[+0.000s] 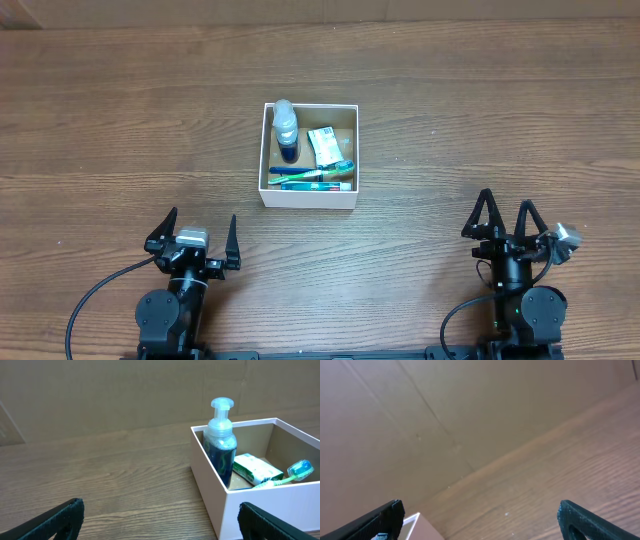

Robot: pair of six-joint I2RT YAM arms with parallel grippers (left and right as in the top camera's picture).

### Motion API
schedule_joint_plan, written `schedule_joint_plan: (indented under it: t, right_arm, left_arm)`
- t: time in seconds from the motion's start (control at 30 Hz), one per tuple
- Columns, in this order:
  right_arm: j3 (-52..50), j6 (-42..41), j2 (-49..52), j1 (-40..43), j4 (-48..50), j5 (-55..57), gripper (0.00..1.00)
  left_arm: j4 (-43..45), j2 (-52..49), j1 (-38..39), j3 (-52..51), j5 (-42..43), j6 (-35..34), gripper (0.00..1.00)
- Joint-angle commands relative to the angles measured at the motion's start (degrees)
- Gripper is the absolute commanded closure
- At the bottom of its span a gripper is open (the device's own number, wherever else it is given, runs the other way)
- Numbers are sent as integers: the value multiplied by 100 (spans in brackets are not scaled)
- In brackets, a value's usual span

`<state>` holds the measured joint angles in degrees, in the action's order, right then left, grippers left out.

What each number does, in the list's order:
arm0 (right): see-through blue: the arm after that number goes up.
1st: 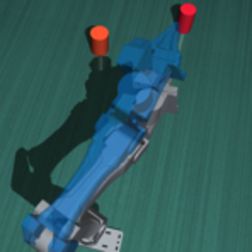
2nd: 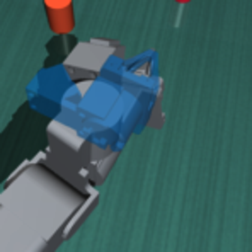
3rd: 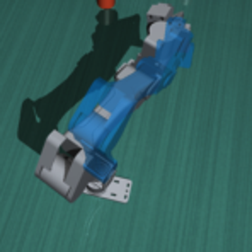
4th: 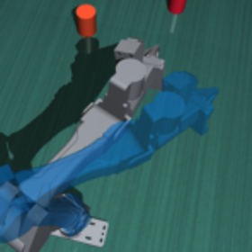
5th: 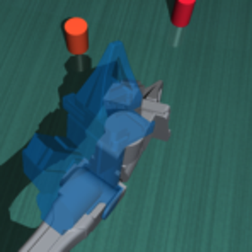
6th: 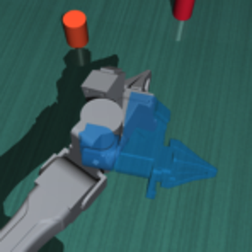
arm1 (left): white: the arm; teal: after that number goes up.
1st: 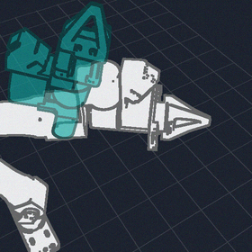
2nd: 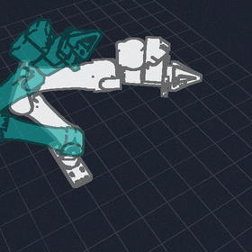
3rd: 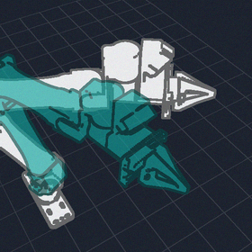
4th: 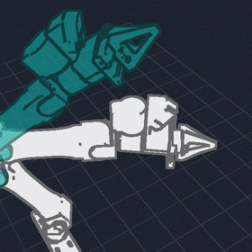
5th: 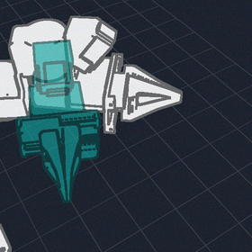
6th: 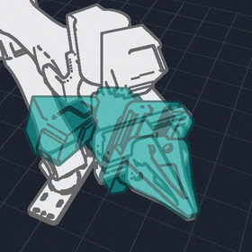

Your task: Pack container

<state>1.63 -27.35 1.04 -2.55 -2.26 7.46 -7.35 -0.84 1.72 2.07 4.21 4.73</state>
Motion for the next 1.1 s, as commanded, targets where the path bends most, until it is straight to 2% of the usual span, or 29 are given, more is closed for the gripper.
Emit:
schedule_joint_plan:
  t: [0.0, 0.1, 0.27, 0.33, 1.07]
  right_arm:
    - [-120, 149, -87, -129, -144, 129, 0]
    - [-120, 581, -87, -256, -146, 127, 0]
    - [-120, 1757, -87, -330, -214, -341, 0]
    - [-120, 1937, -87, -330, -223, -374, 0]
    - [-118, 1950, -87, -328, -214, -374, 0]
  left_arm:
    - [13, 59, -57, -33, -35, 87, 0]
    - [13, 59, -57, -33, -35, 87, 0]
    - [13, 59, -57, -33, -35, 87, 0]
    - [13, 59, -57, -33, -35, 87, 0]
    - [13, 59, -57, -33, -35, 87, 0]
